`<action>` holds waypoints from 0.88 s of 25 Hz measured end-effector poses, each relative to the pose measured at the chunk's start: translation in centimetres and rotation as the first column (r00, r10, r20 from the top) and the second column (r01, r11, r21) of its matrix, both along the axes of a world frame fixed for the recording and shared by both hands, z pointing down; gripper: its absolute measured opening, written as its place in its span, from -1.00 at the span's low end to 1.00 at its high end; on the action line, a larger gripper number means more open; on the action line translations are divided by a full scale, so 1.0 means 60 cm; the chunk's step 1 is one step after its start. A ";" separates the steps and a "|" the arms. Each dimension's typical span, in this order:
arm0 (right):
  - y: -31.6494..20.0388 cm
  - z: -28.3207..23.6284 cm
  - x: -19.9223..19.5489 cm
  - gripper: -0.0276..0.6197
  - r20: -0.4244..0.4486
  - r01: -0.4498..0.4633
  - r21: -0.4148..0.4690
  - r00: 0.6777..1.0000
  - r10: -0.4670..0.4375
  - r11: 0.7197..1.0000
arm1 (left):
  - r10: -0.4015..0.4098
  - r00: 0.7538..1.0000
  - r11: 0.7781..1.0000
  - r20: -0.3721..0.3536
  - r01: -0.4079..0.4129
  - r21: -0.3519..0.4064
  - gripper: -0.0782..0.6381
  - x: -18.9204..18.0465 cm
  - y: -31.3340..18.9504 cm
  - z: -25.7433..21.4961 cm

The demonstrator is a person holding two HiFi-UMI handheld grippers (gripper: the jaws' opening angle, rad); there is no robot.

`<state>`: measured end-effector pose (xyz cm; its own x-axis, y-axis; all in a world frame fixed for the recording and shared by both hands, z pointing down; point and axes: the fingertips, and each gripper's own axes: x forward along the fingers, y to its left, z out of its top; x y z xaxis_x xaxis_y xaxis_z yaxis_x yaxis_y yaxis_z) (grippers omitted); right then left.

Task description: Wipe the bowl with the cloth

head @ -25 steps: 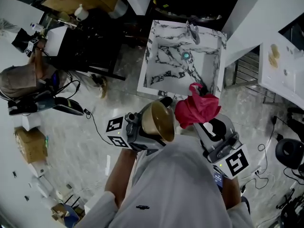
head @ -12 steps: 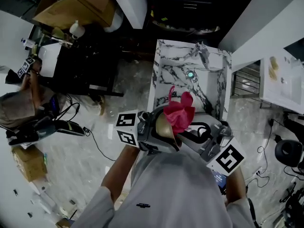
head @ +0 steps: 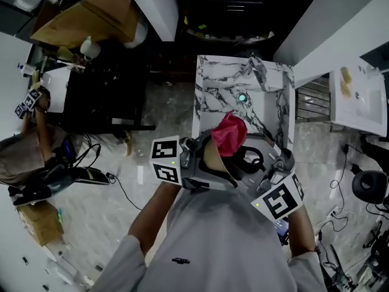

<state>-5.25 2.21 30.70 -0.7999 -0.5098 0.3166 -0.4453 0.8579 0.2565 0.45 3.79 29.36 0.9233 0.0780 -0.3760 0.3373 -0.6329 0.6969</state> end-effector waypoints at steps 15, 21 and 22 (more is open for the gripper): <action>0.040 0.012 0.030 -0.69 -0.118 0.346 -0.068 0.929 -0.352 0.936 | -0.086 0.996 0.993 0.027 0.088 -0.083 0.86 0.006 -0.052 0.011; 0.035 -0.019 0.045 -0.69 0.101 0.345 -0.098 0.937 -0.336 0.933 | -0.015 0.999 0.996 0.042 0.019 -0.092 0.85 0.042 -0.027 0.015; 0.031 -0.022 0.045 -0.69 0.139 0.332 -0.103 0.938 -0.317 0.938 | -0.015 0.999 0.995 0.037 0.018 -0.095 0.85 0.044 -0.026 0.013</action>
